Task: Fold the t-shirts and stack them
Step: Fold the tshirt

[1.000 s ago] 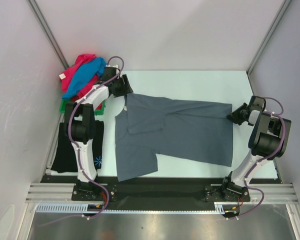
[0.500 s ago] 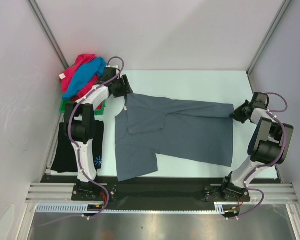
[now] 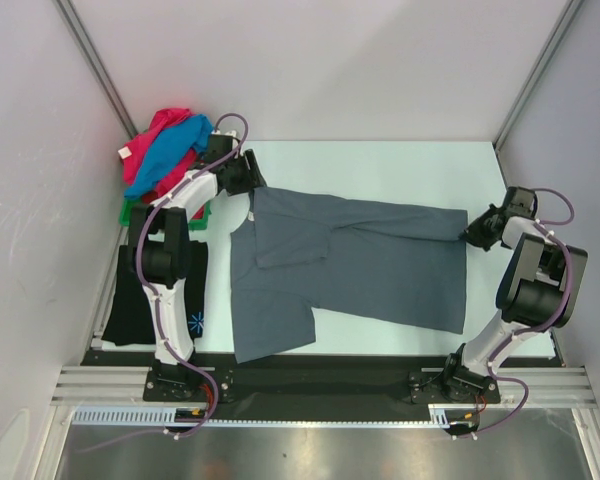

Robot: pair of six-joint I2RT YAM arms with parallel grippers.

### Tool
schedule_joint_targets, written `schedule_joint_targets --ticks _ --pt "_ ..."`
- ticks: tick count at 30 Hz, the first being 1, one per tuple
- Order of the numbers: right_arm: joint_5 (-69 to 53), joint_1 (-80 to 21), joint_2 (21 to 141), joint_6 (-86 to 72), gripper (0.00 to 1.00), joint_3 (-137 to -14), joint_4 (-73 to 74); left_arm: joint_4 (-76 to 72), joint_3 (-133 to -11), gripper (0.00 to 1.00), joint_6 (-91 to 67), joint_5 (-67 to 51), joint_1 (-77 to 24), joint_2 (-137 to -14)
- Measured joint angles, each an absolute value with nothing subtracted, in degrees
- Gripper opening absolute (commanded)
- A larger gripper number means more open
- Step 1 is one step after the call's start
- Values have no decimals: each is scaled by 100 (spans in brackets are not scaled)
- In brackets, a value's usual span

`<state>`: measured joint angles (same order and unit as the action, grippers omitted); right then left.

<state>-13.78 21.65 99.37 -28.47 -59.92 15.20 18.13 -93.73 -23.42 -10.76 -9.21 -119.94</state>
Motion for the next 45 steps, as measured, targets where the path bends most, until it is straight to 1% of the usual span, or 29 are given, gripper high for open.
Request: schedule_joint_targets --ticks 5,8,9,11,12,14,15,16,21,23,28,32,34,37,38,39,41,42,43,44,45 --pt "-1363 2165 10092 -2799 9 -5992 1531 1855 -9389 75 -2276 -1076 -884 -11994" --pt "-1236 2165 10138 -2692 26 -5992 1636 2032 -9513 80 -2171 -1074 -843 -11996" --pt "-1184 2169 10138 -2661 38 -5992 1664 2097 -9594 81 -2117 -1079 -823 -12003" --pt "-1076 2178 10138 -2582 49 -6029 1723 2220 -9826 81 -2021 -1107 -786 -12044" --pt "-1024 2178 10138 -2536 57 -6053 1737 2265 -9992 81 -1955 -1120 -768 -12090" --pt "-926 2178 10134 -2432 64 -6136 1772 2322 -10294 81 -1881 -1135 -746 -12219" --pt "-904 2178 10134 -2390 71 -6202 1778 2333 -10442 82 -1841 -1135 -744 -12302" --pt "-888 2178 10136 -2342 72 -6287 1774 2335 -10560 82 -1822 -1133 -735 -12392" --pt "-932 2178 10481 -2093 76 -7133 1667 2377 -10833 81 -1798 -1127 -735 -12866" --pt "-987 2169 10683 -2036 76 -7408 1518 2412 -10857 81 -1813 -1111 -735 -13045" --pt "-1105 2095 11089 -1898 75 -7682 1415 2558 -10879 79 -1940 -1066 -735 -13426" --pt "-1160 2045 11393 -1776 74 -7717 1422 2567 -11004 75 -1990 -1066 -735 -13450" --pt "-1223 2023 11509 -1732 71 -7719 1404 2569 -11052 69 -2018 -1074 -735 -13467" --pt "-1253 2001 11537 -1682 70 -7747 1374 2585 -11115 61 -2084 -1142 -735 -13533" --pt "-1256 1994 11555 -1673 68 -7749 1354 2585 -11126 56 -2104 -1190 -735 -13559" --pt "-1249 1990 11563 -1658 66 -7758 1332 2591 -11126 47 -2121 -1236 -735 -13585" --pt "-1249 1981 11583 -1636 63 -7765 1313 2604 -11126 42 -2169 -1302 -735 -13649" --pt "-1251 1981 11596 -1632 62 -7771 1308 2600 -11126 36 -2169 -1328 -735 -13668" --pt "-1251 1981 11609 -1632 60 -7780 1295 2602 -11133 32 -2193 -1347 -735 -13673" --pt "-1253 1979 11625 -1627 56 -7789 1282 2602 -11135 28 -2209 -1380 -729 -13673" --pt "-1253 1977 11644 -1623 54 -7797 1262 2604 -11135 20 -2220 -1398 -725 -13673"
